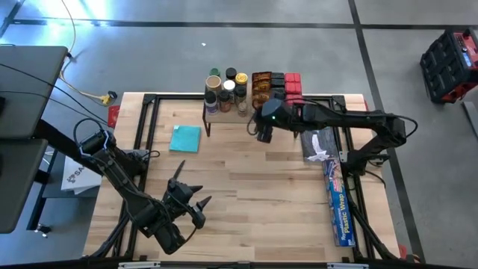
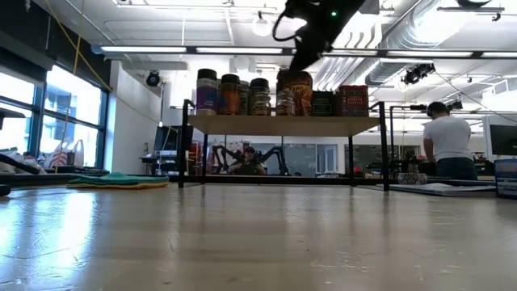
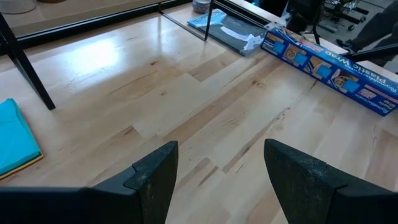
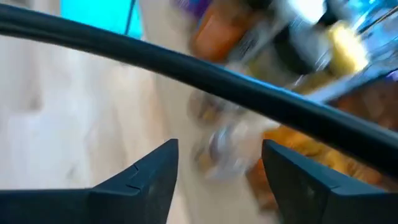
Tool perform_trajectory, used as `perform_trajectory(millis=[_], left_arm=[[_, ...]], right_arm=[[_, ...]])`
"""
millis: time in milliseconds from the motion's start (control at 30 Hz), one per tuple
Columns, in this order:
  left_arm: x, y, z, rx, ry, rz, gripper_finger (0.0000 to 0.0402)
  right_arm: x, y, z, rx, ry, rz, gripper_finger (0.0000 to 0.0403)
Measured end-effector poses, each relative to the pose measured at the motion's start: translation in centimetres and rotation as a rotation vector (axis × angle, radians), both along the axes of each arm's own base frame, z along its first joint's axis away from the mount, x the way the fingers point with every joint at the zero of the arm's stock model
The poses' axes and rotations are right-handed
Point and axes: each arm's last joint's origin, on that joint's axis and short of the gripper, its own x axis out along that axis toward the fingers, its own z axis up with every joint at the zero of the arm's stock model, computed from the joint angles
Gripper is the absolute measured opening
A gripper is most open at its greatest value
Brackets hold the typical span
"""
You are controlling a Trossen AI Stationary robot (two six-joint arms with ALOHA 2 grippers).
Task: Shelf spices
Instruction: Put the brown seasoning bottle on the shelf
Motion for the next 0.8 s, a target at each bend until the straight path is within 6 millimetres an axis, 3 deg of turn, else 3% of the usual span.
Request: perform_trajectory(millis=[167, 433, 800], left_arm=[[0.0, 0.0, 0.0, -0.002, 0.003, -0.001, 0.0232], [0.0, 0.0, 0.0, 0.001, 0.000, 0.000, 0.0232], [0.0, -0.1, 0.0, -0.002, -0.004, -0.003, 0.0232]], right_arm=[[-1.0, 0.0, -0.8, 0.087, 0.079, -0.061, 0.0158], [-0.8, -1.8, -1.0, 0.171, 0.000, -0.137, 0.0013], [0.7, -3.0, -3.2, 0.169, 0.020, -0.171, 0.0003]])
